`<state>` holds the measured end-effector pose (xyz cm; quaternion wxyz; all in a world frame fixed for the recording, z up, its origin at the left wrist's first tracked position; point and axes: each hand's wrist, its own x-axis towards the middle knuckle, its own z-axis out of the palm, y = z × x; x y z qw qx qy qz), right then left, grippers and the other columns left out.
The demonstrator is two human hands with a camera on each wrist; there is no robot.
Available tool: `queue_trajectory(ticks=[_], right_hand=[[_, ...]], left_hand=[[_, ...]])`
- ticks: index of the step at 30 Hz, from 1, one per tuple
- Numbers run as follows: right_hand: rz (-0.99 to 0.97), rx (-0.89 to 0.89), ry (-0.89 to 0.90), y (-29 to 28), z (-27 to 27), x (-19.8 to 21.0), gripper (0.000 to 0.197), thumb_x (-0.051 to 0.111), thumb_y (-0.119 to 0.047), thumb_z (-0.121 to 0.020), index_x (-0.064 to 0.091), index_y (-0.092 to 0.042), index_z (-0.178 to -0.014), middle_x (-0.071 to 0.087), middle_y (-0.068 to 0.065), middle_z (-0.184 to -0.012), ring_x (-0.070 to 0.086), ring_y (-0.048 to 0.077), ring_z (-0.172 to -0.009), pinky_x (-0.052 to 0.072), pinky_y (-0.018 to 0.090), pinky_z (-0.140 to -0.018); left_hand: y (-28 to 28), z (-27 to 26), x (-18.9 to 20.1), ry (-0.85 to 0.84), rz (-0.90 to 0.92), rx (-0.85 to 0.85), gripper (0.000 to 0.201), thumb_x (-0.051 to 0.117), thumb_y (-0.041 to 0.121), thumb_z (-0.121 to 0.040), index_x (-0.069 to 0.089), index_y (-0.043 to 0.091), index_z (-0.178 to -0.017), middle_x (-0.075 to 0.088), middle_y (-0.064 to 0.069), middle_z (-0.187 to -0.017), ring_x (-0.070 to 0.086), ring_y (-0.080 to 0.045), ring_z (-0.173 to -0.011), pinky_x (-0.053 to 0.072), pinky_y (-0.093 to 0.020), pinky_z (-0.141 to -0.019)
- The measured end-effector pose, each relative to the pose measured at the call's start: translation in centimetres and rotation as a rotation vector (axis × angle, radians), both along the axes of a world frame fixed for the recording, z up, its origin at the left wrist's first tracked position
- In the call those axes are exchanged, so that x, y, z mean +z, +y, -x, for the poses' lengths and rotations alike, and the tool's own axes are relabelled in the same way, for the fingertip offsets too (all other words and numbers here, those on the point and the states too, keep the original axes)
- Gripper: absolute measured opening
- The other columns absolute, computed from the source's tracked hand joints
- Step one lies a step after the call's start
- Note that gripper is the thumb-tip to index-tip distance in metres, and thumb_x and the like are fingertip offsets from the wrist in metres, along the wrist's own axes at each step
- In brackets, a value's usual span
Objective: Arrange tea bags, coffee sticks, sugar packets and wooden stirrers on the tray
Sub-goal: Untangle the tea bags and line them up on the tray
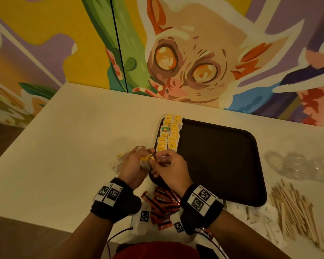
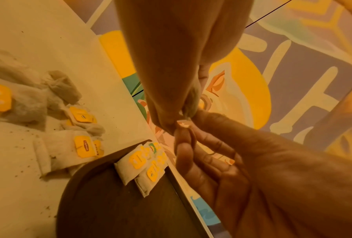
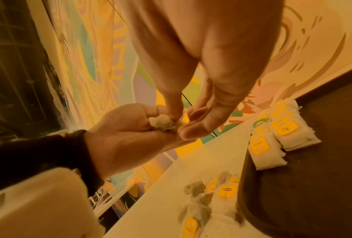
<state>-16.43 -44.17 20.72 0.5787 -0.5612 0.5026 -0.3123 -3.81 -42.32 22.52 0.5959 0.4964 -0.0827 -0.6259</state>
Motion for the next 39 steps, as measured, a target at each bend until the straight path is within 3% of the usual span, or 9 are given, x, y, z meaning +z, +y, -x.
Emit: queue_trajectory(ticks=[5,10,13,20,23,25,29,36,39], right_hand=[[-0.007,-0.004,-0.030,0.0,-0.2,0.5,0.009,0.074,-0.016,-0.087,0.069,-0.022,-0.083,0.072,0.002,-0.087,0.072,0.024,-0.065,0.062,0.038,-0.067],[-0.010,-0.031,-0.068,0.0,0.4,0.6,0.009,0.065,-0.020,-0.093,0.059,-0.014,-0.094,0.073,0.005,-0.097,0.074,0.023,-0.075,0.061,0.046,-0.074],[0.014,-0.038,-0.046,-0.4,0.8,0.5,0.008,0.062,-0.025,-0.095,0.055,-0.021,-0.096,0.073,0.005,-0.101,0.071,0.019,-0.091,0.059,0.048,-0.080],[0.076,-0.038,-0.101,-1.2,1.7,1.7,0.009,0.063,-0.019,-0.094,0.055,-0.017,-0.094,0.075,0.003,-0.097,0.073,0.018,-0.092,0.056,0.047,-0.091],[0.128,-0.054,-0.057,-1.7,2.0,1.7,0.009,0.067,-0.022,-0.092,0.058,-0.023,-0.091,0.073,0.003,-0.101,0.070,0.018,-0.100,0.054,0.050,-0.092],[0.140,-0.066,-0.063,-2.1,2.1,1.6,0.010,0.068,-0.023,-0.091,0.059,-0.027,-0.090,0.072,0.003,-0.102,0.068,0.019,-0.103,0.054,0.052,-0.092],[0.151,-0.089,-0.102,-2.6,2.2,2.0,0.010,0.070,-0.031,-0.088,0.060,-0.035,-0.085,0.071,0.006,-0.103,0.069,0.026,-0.104,0.054,0.055,-0.091],[0.154,-0.137,-0.193,-2.9,2.8,3.0,0.009,0.068,-0.011,-0.090,0.059,-0.011,-0.091,0.072,0.014,-0.099,0.072,0.028,-0.094,0.056,0.053,-0.088],[0.210,-0.120,-0.189,-2.9,3.3,3.7,0.011,0.071,-0.004,-0.086,0.061,-0.007,-0.089,0.073,0.007,-0.095,0.072,0.022,-0.092,0.059,0.049,-0.082]], left_hand=[[0.0,-0.1,-0.1,0.036,0.026,-0.026,0.019,0.039,0.000,-0.091,0.046,0.011,-0.077,0.063,-0.011,-0.091,0.060,-0.031,-0.073,0.043,-0.031,-0.048],[0.1,-0.5,-0.8,-0.010,-0.002,0.080,0.019,0.041,0.003,-0.096,0.048,0.010,-0.080,0.061,-0.010,-0.086,0.064,-0.025,-0.075,0.048,-0.041,-0.072],[0.2,-0.8,-1.1,-0.033,-0.029,0.132,0.016,0.042,0.004,-0.097,0.048,0.009,-0.084,0.059,-0.011,-0.084,0.063,-0.024,-0.075,0.049,-0.042,-0.082],[0.6,-0.7,-0.1,-0.248,0.040,-0.146,0.010,0.053,0.005,-0.092,0.057,0.008,-0.083,0.056,-0.006,-0.077,0.053,-0.020,-0.069,0.043,-0.034,-0.064],[0.8,-0.4,0.0,-0.390,0.097,-0.284,0.005,0.064,0.010,-0.089,0.063,0.005,-0.089,0.056,-0.006,-0.074,0.047,-0.016,-0.062,0.039,-0.031,-0.059],[0.9,-0.2,-0.1,-0.513,0.142,-0.332,0.014,0.070,0.014,-0.086,0.066,0.004,-0.095,0.057,-0.005,-0.073,0.047,-0.012,-0.058,0.039,-0.029,-0.054],[1.2,0.0,0.2,-0.706,0.252,-0.398,0.020,0.075,0.017,-0.081,0.070,0.009,-0.100,0.064,0.007,-0.068,0.054,-0.002,-0.055,0.043,-0.017,-0.053],[0.7,0.2,0.8,-0.838,0.260,-0.312,0.015,0.062,0.017,-0.091,0.073,0.009,-0.087,0.064,0.017,-0.063,0.054,0.004,-0.056,0.043,-0.012,-0.054],[0.7,0.1,0.9,-0.862,0.226,-0.275,0.015,0.063,0.020,-0.091,0.073,0.016,-0.082,0.063,0.014,-0.061,0.053,-0.005,-0.051,0.044,-0.023,-0.049]])
